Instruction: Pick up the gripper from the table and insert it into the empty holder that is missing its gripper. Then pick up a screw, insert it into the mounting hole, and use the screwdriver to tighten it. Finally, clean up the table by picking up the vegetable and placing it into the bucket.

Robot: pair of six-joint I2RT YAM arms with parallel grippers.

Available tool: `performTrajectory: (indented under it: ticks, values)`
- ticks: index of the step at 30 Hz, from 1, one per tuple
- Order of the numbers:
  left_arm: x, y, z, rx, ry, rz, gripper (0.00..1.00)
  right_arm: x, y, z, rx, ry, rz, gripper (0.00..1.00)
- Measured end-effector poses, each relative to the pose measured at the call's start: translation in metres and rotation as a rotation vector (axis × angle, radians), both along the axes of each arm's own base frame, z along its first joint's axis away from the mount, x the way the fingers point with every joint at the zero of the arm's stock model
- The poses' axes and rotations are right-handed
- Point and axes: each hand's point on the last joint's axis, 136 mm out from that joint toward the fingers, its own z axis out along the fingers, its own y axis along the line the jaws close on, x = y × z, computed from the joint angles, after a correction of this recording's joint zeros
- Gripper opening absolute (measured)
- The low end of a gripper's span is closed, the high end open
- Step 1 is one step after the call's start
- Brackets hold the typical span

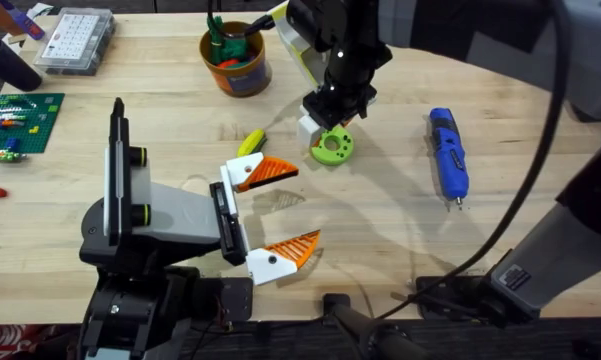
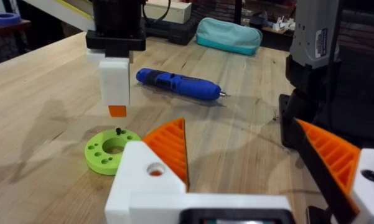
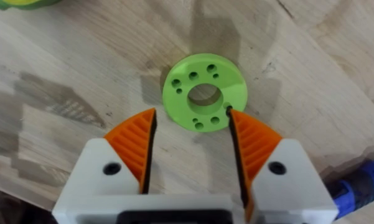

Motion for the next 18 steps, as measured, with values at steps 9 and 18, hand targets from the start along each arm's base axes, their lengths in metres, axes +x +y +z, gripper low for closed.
performTrajectory:
  ticks: [9, 18]
  values:
    - [0.000, 0.000, 0.000, 0.000, -0.002, 0.000, 0.993, -0.002, -0.003, -0.004, -0.022, 0.012, 0.002, 0.680]
    - [0.000, 0.000, 0.000, 0.000, -0.002, 0.001, 0.993, -0.003, -0.018, 0.008, -0.041, 0.009, -0.038, 0.680]
